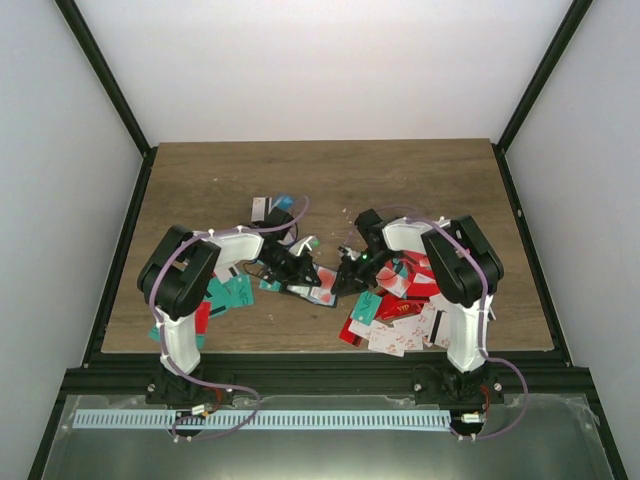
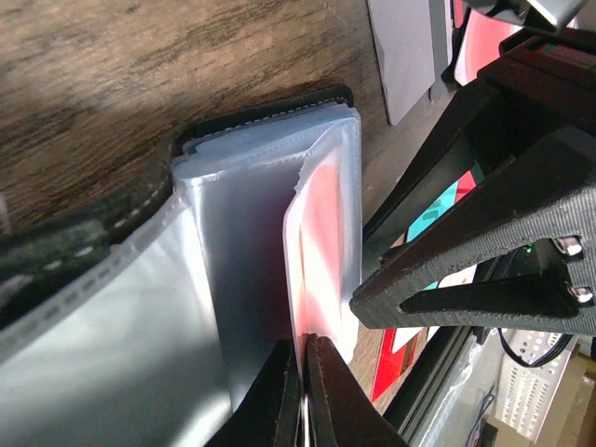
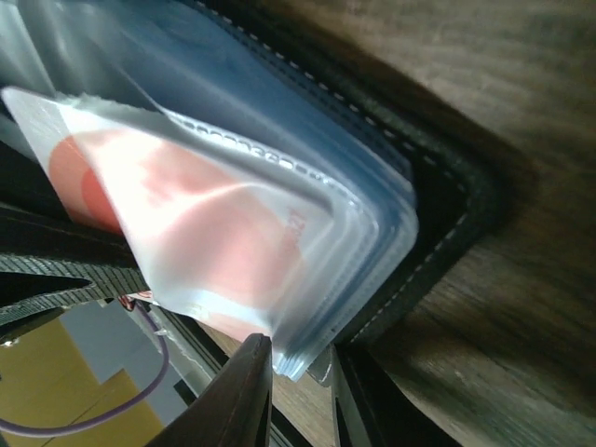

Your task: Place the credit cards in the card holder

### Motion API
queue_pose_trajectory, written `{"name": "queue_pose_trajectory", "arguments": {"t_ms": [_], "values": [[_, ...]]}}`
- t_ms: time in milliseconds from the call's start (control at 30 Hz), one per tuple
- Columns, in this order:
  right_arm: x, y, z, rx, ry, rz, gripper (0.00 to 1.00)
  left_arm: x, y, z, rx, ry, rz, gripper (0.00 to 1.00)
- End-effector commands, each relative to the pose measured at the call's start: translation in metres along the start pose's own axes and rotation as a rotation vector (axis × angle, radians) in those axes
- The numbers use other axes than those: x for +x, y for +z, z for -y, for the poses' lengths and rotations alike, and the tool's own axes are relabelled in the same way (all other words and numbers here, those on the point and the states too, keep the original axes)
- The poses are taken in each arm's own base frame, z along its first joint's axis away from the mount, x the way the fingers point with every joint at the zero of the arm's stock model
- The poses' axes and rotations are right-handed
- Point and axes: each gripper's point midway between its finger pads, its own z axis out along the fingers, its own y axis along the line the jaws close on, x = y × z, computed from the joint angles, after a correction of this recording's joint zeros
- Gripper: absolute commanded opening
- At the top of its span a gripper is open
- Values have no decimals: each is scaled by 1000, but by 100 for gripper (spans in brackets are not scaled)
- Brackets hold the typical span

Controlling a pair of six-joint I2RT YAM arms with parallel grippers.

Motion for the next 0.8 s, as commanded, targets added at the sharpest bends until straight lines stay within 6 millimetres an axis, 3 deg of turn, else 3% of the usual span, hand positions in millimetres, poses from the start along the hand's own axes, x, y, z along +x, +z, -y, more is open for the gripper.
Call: {"name": "queue_pose_trajectory", "arguments": {"t_ms": [0, 333, 767], "values": [[-63, -13, 33, 213, -134, 202, 22, 17, 17, -14, -41, -70, -60, 4], [-69, -29, 14, 123, -154, 230, 28, 2, 15, -9, -18, -201, 41, 10], [-58, -58, 1, 86, -152, 271, 31, 8, -13, 5, -101, -213, 65, 45]]}}
